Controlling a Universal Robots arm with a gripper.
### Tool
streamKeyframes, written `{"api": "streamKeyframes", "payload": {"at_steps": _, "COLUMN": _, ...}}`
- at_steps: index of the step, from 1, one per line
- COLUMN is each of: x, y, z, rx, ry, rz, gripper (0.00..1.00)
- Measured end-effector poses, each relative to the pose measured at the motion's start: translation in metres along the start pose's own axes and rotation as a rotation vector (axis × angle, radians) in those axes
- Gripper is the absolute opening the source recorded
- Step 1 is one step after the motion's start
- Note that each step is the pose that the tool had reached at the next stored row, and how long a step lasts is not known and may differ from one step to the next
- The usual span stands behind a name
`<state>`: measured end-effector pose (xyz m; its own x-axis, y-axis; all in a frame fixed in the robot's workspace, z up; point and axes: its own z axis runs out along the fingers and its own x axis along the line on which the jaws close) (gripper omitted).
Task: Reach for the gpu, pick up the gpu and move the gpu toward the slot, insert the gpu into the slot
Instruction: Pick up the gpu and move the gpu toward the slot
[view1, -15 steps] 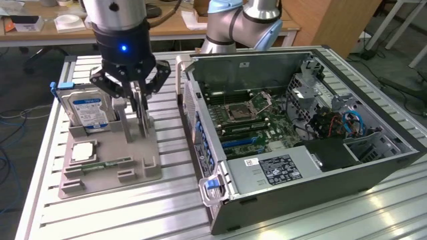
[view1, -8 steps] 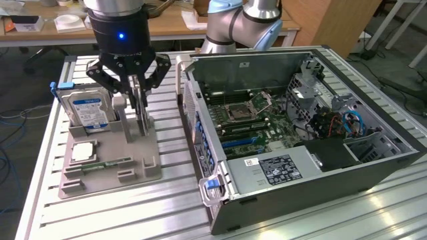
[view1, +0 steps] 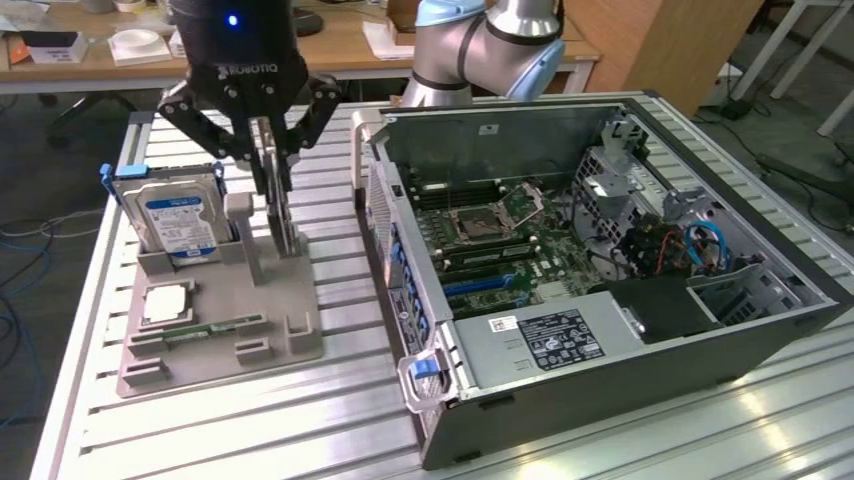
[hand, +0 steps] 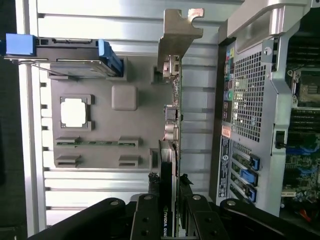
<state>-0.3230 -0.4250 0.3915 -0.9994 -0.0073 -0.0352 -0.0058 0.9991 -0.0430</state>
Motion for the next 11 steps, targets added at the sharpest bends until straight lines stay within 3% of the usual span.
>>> {"api": "streamKeyframes", "payload": {"at_steps": 6, "x": -0.006, "y": -0.0011, "z": -0.0255, "rx": 0.0103, "ry": 0.0002, "rz": 0.000, "gripper": 0.25}}
{"api": "streamKeyframes", "payload": {"at_steps": 11, "x": -0.024, "y": -0.0019, "z": -0.0420, "rx": 0.0170, "ry": 0.0031, "rz": -0.001, "gripper": 0.25}}
